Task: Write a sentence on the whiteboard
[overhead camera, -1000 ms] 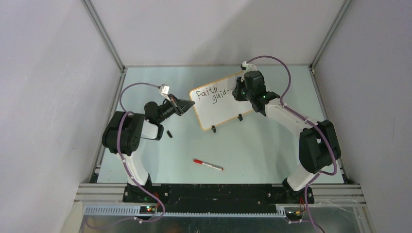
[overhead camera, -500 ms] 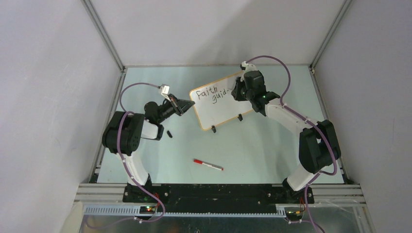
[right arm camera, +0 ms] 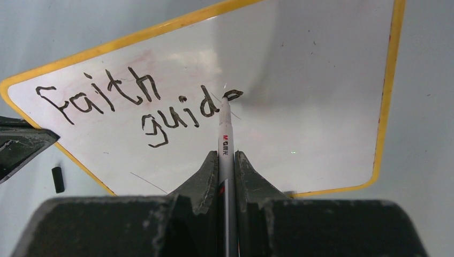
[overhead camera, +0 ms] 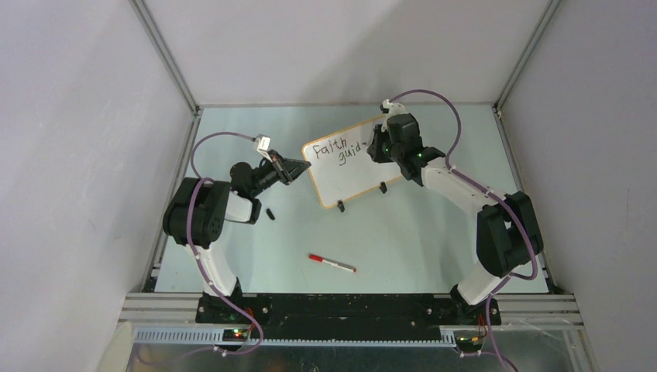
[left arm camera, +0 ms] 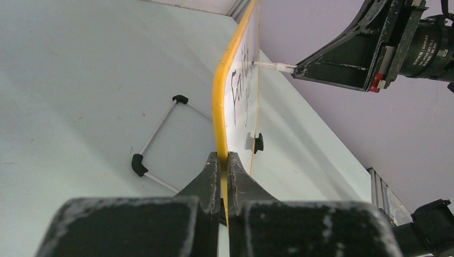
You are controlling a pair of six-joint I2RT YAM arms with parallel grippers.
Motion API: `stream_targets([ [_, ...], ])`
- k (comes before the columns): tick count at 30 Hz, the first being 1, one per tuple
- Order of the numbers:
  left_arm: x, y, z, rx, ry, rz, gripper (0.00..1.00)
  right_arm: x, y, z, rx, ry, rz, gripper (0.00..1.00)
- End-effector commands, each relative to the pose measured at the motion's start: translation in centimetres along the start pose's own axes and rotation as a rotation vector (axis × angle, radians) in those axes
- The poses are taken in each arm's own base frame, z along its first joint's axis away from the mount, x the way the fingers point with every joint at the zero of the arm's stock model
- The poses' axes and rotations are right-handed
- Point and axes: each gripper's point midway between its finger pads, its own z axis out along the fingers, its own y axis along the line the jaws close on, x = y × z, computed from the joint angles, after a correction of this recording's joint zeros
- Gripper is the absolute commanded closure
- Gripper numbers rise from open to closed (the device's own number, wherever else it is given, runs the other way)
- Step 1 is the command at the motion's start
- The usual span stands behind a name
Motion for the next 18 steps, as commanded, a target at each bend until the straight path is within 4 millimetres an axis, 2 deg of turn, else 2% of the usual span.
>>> stream_targets([
  [1,-0.4,-0.4,0.0,0.014,-0.002,0.072,1.00,-0.7,0.6,0.0,-0.004,-0.001,-0.025,1.00],
  [8,-0.4,-0.4,0.0,0.014,-0.002,0.073,1.00,0.2,-0.3,-0.2,0.047,0.029,-0.029,1.00],
  [18,-0.4,-0.4,0.0,0.014,-0.002,0.073,1.00,-0.8,-1.3,-0.4,0.091,-0.005,-0.012,1.00],
])
